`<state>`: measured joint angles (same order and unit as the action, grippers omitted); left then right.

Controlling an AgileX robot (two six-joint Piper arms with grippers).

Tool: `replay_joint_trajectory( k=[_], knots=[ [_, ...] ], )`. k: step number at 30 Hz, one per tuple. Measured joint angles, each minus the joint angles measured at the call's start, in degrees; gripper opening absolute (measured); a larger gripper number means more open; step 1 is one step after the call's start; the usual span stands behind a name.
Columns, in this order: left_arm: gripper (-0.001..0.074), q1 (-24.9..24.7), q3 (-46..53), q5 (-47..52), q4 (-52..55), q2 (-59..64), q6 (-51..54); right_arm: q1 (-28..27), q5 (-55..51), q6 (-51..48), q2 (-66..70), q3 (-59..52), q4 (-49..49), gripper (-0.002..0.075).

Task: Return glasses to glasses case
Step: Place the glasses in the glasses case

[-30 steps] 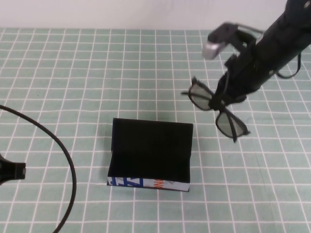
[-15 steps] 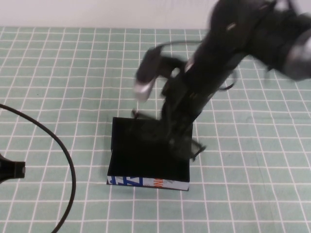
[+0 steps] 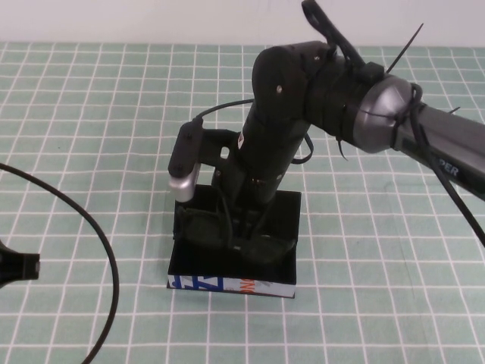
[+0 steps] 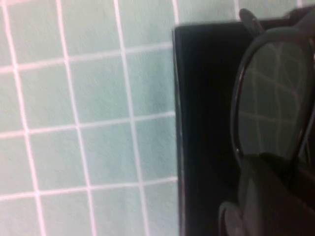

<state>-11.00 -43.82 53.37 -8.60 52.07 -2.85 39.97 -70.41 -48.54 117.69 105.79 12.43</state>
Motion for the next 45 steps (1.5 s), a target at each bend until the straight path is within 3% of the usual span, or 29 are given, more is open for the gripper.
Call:
replay_joint_trajectory(
  k=[13, 23, 30, 33, 35, 39, 45],
  knots=[
    [-0.0002, 0.0, 0.0, 0.0, 0.0, 0.0, 0.0, 0.4, 0.1, -1.6, 1.8, 0.2, -0.5, 0.0013],
    [-0.0002, 0.0, 0.0, 0.0, 0.0, 0.0, 0.0, 0.4, 0.1, -1.6, 2.1, 0.3, -1.1, 0.0148],
    [-0.0002, 0.0, 0.0, 0.0, -0.6, 0.0, 1.7, 0.4, 0.1, -1.1, 1.6, 0.5, -1.6, 0.0157],
    [-0.0002, 0.1, 0.0, 0.0, -6.5, 0.3, 10.9, 0.1, 0.1, -0.6, 0.1, 0.5, -1.7, 0.0109],
    [-0.0002, 0.1, 0.0, 0.5, -14.9, 1.2, 22.6, -0.3, 0.1, 1.2, -1.5, 0.7, -1.8, 0.0048],
    [-0.0002, 0.1, 0.0, 4.3, -30.8, 3.7, 45.6, -0.8, 0.5, 5.8, -3.6, 2.1, -2.7, 0.0],
    [-0.0002, 0.1, 0.0, 5.6, -37.7, 10.8, 55.7, -2.2, 3.0, 15.5, -4.1, 2.5, -5.1, -0.001]
  ],
)
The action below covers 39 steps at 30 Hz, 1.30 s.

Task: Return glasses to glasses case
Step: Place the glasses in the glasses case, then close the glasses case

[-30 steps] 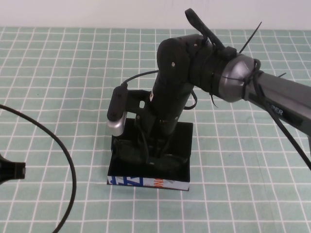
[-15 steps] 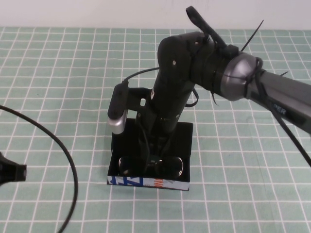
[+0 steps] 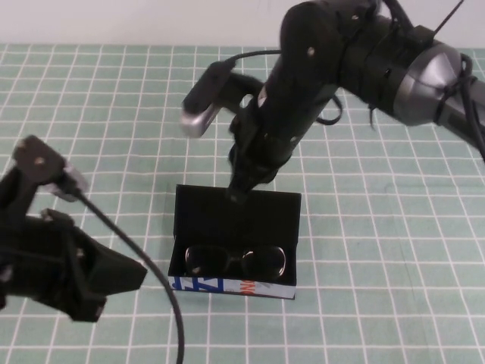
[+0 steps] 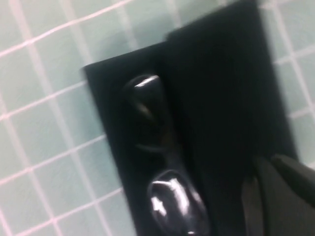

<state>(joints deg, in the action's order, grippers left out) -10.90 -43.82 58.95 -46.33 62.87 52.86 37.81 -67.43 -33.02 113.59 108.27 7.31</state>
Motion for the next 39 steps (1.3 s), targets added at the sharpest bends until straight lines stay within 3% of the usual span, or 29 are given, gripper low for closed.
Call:
replay_joint_trajectory(
  k=[5, 12, 19, 29, 39],
  knots=[
    [-0.0002, -2.1, 0.0, -2.8, -0.1, 6.7, 1.6, -5.5, 4.8, 6.6, 0.9, 0.0, 3.8, -0.0011],
    [-0.0002, -13.0, 1.4, -18.5, -0.9, 14.1, 2.4, -13.8, 11.7, 8.8, 1.6, 0.0, 19.2, -0.0011],
    [-0.0002, -20.5, 1.9, -29.0, -2.5, 22.8, 2.6, -16.7, 11.1, 7.2, 4.5, 0.0, 22.0, -0.0011],
    [-0.0002, -21.0, 1.9, -37.7, -3.1, 27.1, 2.8, -16.8, 10.0, -0.6, 11.3, -0.1, 27.5, -0.0011],
    [-0.0002, -21.0, 1.9, -39.7, -3.2, 27.2, 2.8, -16.8, 4.2, -3.1, 13.2, -0.1, 29.2, -0.0011]
  ],
)
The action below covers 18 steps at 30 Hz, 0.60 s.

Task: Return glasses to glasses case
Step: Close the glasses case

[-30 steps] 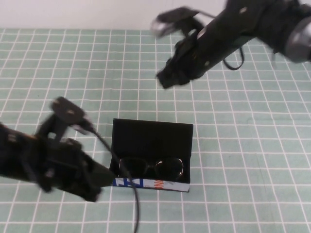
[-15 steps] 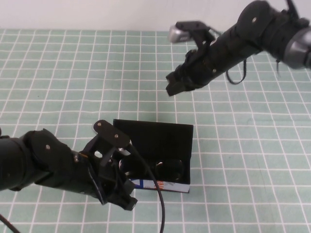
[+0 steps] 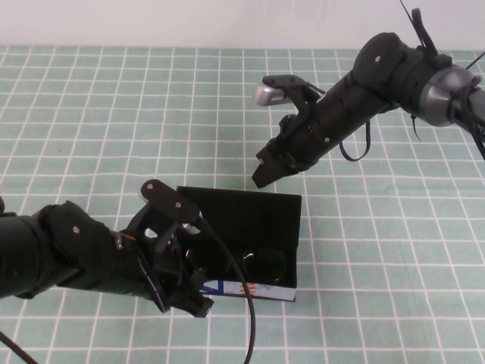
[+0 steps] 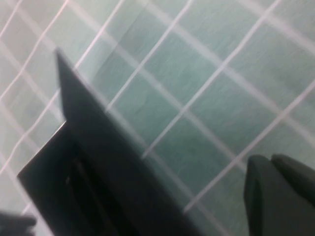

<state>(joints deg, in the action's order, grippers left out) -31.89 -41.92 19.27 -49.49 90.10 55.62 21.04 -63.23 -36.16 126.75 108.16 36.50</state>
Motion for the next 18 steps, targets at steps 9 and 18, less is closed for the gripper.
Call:
replay_joint_trajectory(
  k=[9, 18],
  knots=[
    [-0.0002, 0.0, 0.0, 2.6, -2.0, 0.0, 1.6, 0.1, -5.0, -0.5, 0.0, 0.0, 0.2, -0.0011],
    [-0.0002, -0.1, 0.0, 1.5, -3.0, 3.3, 2.9, 0.3, -5.2, -0.5, 0.1, 0.0, 0.2, -0.0011]
  ],
)
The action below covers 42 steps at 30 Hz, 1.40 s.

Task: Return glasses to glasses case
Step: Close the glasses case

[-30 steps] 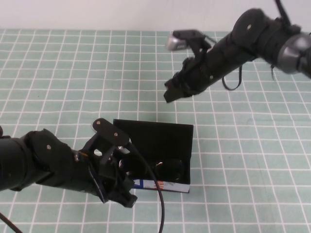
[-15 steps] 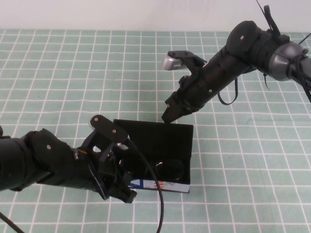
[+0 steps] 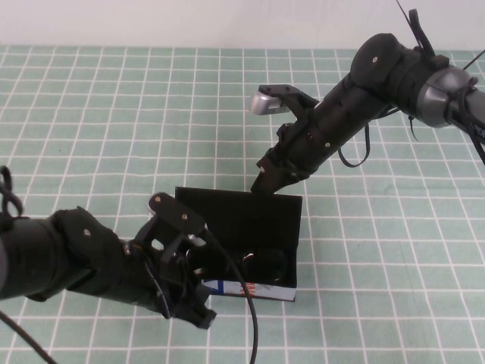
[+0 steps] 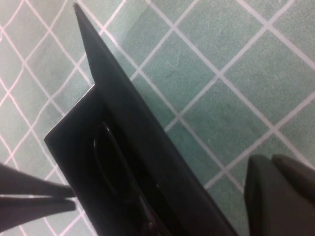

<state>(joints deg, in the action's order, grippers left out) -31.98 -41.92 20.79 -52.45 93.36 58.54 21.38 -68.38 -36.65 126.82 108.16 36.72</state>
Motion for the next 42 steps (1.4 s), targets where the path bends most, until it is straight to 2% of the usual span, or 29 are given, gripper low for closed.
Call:
replay_joint_trajectory(
  k=[12, 30, 42],
  knots=[
    [-0.0002, 0.0, 0.0, -0.7, -2.6, 3.0, 1.8, 0.5, -0.8, -1.5, 0.0, 0.0, -1.0, -0.0011],
    [-0.0002, 0.0, 0.0, -0.7, -4.6, 3.3, 2.5, 11.3, -1.1, 0.2, -0.8, -0.2, -6.0, -0.0011],
    [-0.0002, 0.0, 0.0, -0.7, -4.6, 3.3, 2.8, 11.5, 0.0, 0.5, -1.4, -5.8, -6.7, -0.0011]
  ],
)
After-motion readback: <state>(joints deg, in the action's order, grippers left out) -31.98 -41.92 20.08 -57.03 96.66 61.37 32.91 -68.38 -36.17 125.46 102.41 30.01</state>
